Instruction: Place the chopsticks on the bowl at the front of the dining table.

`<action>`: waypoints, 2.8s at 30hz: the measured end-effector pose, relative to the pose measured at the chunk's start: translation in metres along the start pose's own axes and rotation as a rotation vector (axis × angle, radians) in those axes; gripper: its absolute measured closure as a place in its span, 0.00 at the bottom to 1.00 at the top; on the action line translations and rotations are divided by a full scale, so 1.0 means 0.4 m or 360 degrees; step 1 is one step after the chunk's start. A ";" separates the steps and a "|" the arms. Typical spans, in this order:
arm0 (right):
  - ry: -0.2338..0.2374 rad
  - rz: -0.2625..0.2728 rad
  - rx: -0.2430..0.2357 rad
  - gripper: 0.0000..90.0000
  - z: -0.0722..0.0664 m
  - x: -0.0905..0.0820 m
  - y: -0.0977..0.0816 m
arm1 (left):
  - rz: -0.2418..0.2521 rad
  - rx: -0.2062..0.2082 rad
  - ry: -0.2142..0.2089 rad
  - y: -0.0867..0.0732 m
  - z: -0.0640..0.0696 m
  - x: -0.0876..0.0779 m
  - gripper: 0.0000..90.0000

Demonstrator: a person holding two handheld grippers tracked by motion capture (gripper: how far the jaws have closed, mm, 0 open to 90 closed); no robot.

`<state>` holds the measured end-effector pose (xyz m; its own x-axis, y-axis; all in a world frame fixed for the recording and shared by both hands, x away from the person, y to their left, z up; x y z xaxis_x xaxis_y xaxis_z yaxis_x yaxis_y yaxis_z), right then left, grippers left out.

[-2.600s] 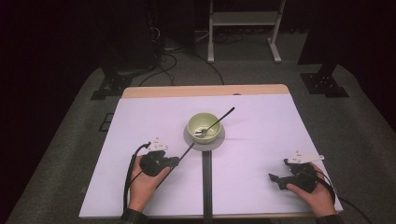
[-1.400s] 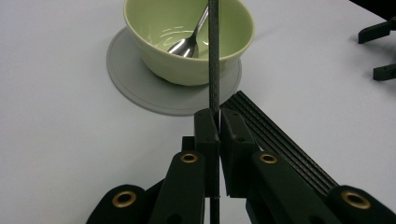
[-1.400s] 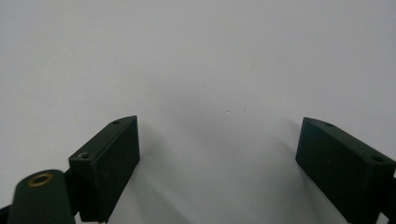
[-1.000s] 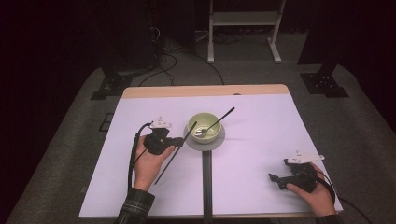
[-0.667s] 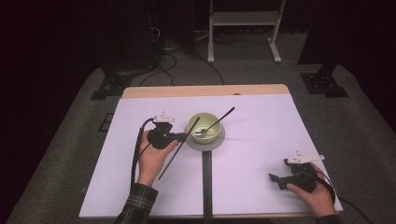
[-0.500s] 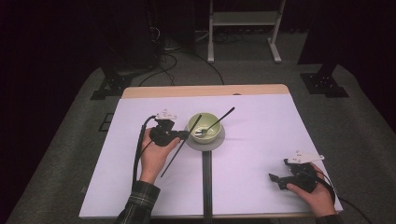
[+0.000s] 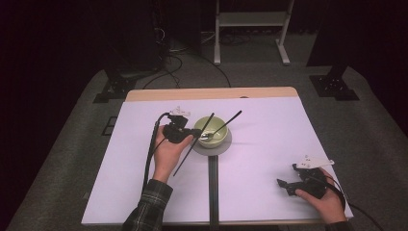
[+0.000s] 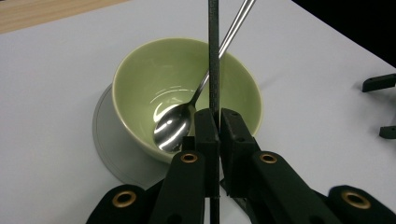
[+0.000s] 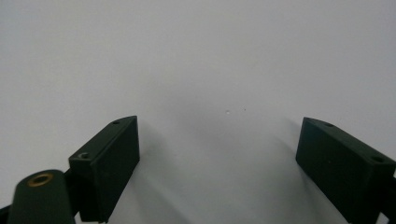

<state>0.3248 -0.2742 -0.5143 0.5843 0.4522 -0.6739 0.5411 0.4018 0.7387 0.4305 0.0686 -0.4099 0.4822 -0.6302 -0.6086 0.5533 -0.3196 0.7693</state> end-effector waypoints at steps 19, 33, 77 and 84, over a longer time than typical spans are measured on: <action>0.0002 0.0001 0.0001 0.14 0.000 0.000 0.000 | -0.0019 -0.0052 -0.0008 0.049 -0.010 0.075 0.96; 0.0003 0.0001 0.0001 0.13 0.000 0.000 0.000 | -0.0007 -0.0091 -0.0023 0.074 -0.021 0.114 0.96; 0.0002 0.0001 0.0001 0.14 0.000 0.000 0.000 | 0.0024 -0.0107 0.0043 0.079 -0.029 0.152 0.66; 0.0000 0.0001 0.0000 0.14 0.000 0.000 0.000 | 0.0027 -0.0080 0.0080 0.072 -0.039 0.105 0.54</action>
<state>0.3247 -0.2741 -0.5144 0.5843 0.4525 -0.6737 0.5411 0.4015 0.7390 0.4774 0.0439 -0.4163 0.5245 -0.5983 -0.6057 0.5777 -0.2725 0.7694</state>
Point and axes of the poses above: each handheld gripper's, and its own axes: x roughly forward along the jaws, y roughly out of its top, z roughly to its right, the point moved 7 cm from there along x, roughly forward along the jaws, and after that the axes turned 1 degree about z, right-handed, at the moved point
